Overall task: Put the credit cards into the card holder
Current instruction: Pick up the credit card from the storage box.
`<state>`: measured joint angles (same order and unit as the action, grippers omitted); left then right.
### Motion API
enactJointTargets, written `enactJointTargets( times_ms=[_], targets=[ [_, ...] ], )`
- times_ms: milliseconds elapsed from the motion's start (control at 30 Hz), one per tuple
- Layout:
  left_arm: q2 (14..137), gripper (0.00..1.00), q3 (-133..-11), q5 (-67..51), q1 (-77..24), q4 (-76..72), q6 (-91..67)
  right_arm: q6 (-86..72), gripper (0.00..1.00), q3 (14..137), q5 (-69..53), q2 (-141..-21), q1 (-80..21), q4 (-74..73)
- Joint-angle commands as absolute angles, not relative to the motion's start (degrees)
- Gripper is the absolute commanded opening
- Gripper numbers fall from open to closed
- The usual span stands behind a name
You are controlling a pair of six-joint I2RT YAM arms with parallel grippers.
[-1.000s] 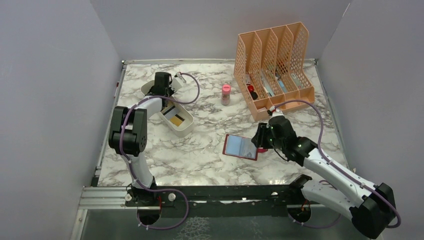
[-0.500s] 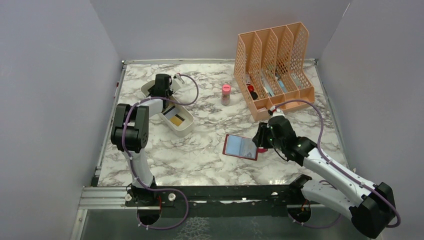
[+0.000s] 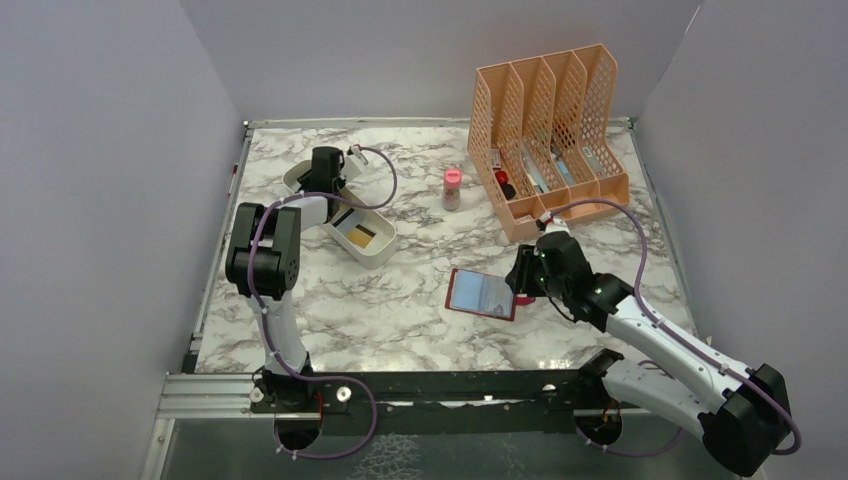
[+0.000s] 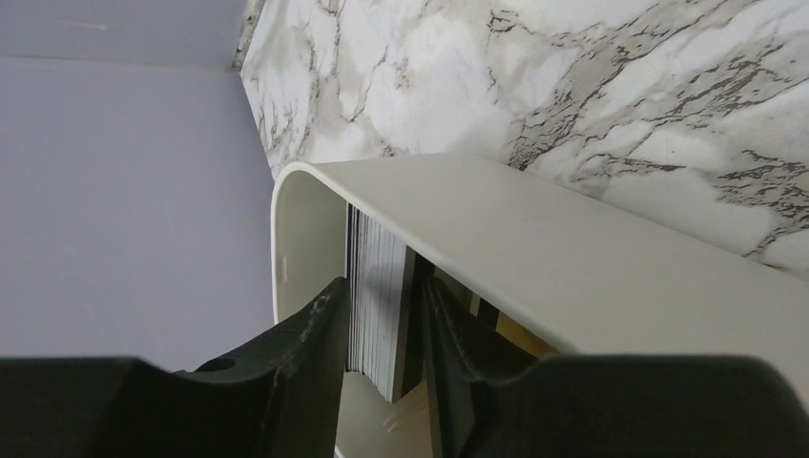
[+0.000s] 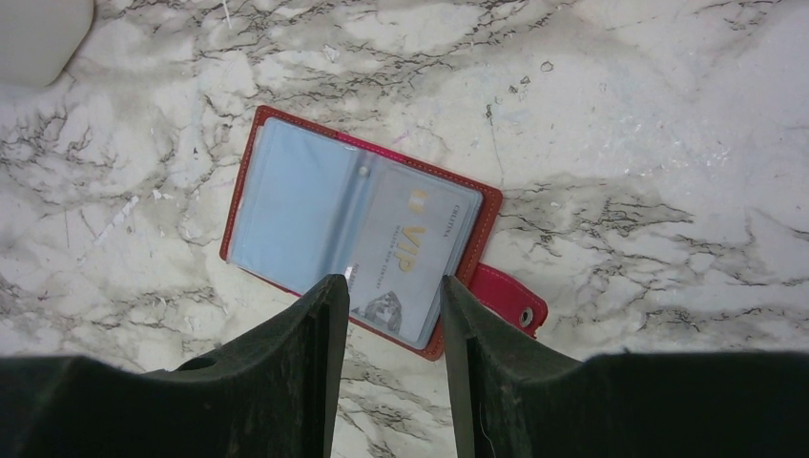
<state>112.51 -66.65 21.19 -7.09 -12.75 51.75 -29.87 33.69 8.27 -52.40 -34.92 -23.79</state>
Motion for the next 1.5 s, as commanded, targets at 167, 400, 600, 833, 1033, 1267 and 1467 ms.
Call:
enactJointTargets(
  times_ms=[167,400,600,833,1033,1267,1467],
  targets=[
    [113.19,0.32,-69.54,21.66,-7.06,-10.27,53.7,-28.87,0.45,35.78,9.71,-52.52,-35.24,-24.41],
    [112.89,0.31,-71.72,22.07,-7.12,-8.39,54.64,-28.83,0.45,35.77,9.67,-52.75,-35.24,-24.42],
    [114.3,0.22,-72.89,21.66,-7.08,-6.83,54.6,-28.67,0.45,36.02,9.39,-52.95,-35.24,-24.59],
    [115.38,0.23,-71.89,21.71,-6.95,-6.86,53.97,-28.57,0.45,36.03,9.39,-53.11,-35.24,-24.42],
    [116.34,0.34,-71.47,21.8,-6.86,-6.74,53.61,-28.48,0.45,36.12,9.39,-53.14,-35.24,-24.37],
    [118.1,0.4,-72.71,22.6,-6.87,-6.18,53.72,-28.57,0.45,35.87,9.5,-52.69,-35.24,-24.27],
    [118.22,0.43,-71.29,21.93,-6.86,-6.25,53.82,-28.56,0.45,35.84,9.64,-52.93,-35.24,-24.2]
  ],
)
